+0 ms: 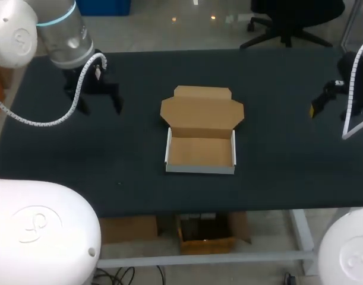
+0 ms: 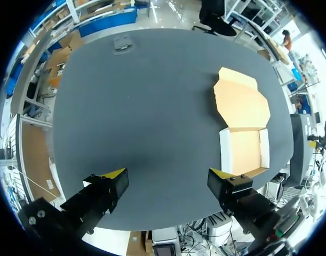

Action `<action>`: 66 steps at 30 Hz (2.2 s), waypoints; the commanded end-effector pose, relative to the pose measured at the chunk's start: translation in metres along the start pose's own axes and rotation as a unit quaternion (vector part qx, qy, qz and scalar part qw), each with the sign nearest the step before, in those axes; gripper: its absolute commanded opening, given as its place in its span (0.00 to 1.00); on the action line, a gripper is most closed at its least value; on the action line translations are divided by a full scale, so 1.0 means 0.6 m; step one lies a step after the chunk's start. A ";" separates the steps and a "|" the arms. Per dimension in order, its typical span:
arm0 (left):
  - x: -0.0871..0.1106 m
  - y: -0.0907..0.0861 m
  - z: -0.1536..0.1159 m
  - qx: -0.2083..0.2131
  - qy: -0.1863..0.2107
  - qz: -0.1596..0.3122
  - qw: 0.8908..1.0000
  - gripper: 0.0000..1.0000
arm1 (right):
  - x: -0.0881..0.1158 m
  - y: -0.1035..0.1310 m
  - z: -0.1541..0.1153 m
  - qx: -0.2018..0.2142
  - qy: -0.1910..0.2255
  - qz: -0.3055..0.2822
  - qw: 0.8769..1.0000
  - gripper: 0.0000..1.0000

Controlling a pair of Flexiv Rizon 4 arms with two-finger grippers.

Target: Assemble the packaging by folding the flat box into shape, placing the metal phone stand inside, and closing the box properly

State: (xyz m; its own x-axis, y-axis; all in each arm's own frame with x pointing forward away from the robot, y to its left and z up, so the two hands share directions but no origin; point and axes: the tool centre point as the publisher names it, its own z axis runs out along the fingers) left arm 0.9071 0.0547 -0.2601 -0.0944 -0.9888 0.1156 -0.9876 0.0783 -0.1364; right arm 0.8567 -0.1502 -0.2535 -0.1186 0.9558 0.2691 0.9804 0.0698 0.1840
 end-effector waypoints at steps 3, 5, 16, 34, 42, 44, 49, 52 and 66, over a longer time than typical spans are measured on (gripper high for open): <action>-0.006 -0.024 0.019 -0.023 -0.006 -0.006 1.000 1.00 | 0.001 0.000 -0.003 0.002 -0.001 0.000 1.000 1.00; -0.011 -0.030 0.024 -0.024 -0.005 -0.010 1.000 1.00 | 0.001 0.000 -0.003 0.002 -0.001 0.000 1.000 1.00; -0.040 -0.071 0.062 -0.033 -0.009 -0.021 0.999 1.00 | 0.001 0.000 -0.003 0.002 -0.001 0.000 1.000 1.00; -0.081 -0.157 0.119 -0.062 0.002 -0.034 0.998 1.00 | 0.001 0.000 -0.003 0.002 -0.001 0.000 1.000 1.00; -0.097 -0.185 0.129 -0.065 -0.008 -0.046 0.997 1.00 | 0.001 0.000 -0.003 0.002 -0.001 0.000 1.000 1.00; -0.097 -0.185 0.129 -0.065 -0.008 -0.046 0.997 1.00 | 0.001 0.000 -0.003 0.002 -0.001 0.000 1.000 1.00; -0.097 -0.185 0.129 -0.065 -0.008 -0.046 0.997 1.00 | 0.001 0.000 -0.003 0.002 -0.001 0.000 1.000 1.00; -0.097 -0.185 0.129 -0.065 -0.008 -0.046 0.997 1.00 | 0.001 0.000 -0.003 0.002 -0.001 0.000 1.000 1.00; -0.097 -0.185 0.129 -0.065 -0.008 -0.046 0.997 1.00 | 0.001 0.000 -0.003 0.002 -0.001 0.000 1.000 1.00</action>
State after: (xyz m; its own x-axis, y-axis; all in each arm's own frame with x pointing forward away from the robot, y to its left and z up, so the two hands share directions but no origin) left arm 1.0312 0.0941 -0.3284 -0.0008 -0.9941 0.1085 -1.0000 0.0008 -0.0004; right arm 0.8570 -0.1501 -0.2532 -0.1176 0.9562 0.2682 0.9806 0.0692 0.1832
